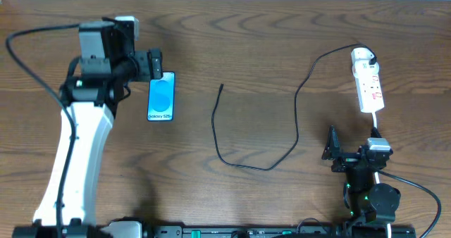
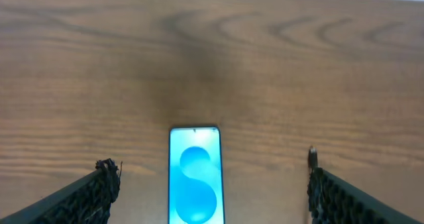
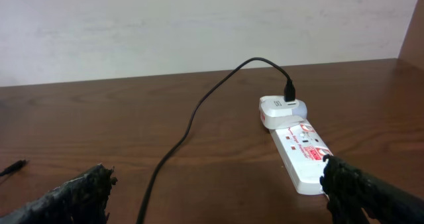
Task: Plug charger to phone and switch on socket
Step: 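Move the left gripper forward over the Galaxy phone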
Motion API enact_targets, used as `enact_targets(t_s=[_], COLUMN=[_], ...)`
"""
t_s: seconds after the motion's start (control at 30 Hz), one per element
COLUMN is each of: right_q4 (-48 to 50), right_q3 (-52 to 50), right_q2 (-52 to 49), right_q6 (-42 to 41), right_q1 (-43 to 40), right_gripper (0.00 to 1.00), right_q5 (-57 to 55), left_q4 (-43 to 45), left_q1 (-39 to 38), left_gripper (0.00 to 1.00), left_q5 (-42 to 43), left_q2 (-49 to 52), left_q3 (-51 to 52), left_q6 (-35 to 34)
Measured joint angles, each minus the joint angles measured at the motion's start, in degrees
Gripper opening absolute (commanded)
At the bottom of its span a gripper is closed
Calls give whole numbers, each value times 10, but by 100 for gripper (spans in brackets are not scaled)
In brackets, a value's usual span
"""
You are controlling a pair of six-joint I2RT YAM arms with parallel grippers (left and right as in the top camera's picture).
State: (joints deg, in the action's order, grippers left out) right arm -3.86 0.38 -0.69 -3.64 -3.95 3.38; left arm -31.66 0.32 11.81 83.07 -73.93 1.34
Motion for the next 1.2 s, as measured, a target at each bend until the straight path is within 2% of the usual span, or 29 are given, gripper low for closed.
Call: enact_targets(t_s=[0.17, 0.43, 0.93, 1.2], right_q4=[0, 0, 0, 0], right_q3=[0, 0, 0, 0], right_q2=[0, 0, 0, 0], right_q6=[0, 0, 0, 0], right_q1=[0, 0, 0, 0], right_gripper=[99, 99, 99, 99], right_q5=[0, 0, 0, 0], left_q4=[-68, -97, -96, -106], left_q1=[0, 0, 0, 0], left_gripper=[93, 92, 93, 93], left_q5=[8, 31, 31, 25], left_q2=[58, 95, 103, 196], left_q3=[-62, -79, -79, -79], left_q6=[0, 0, 0, -5])
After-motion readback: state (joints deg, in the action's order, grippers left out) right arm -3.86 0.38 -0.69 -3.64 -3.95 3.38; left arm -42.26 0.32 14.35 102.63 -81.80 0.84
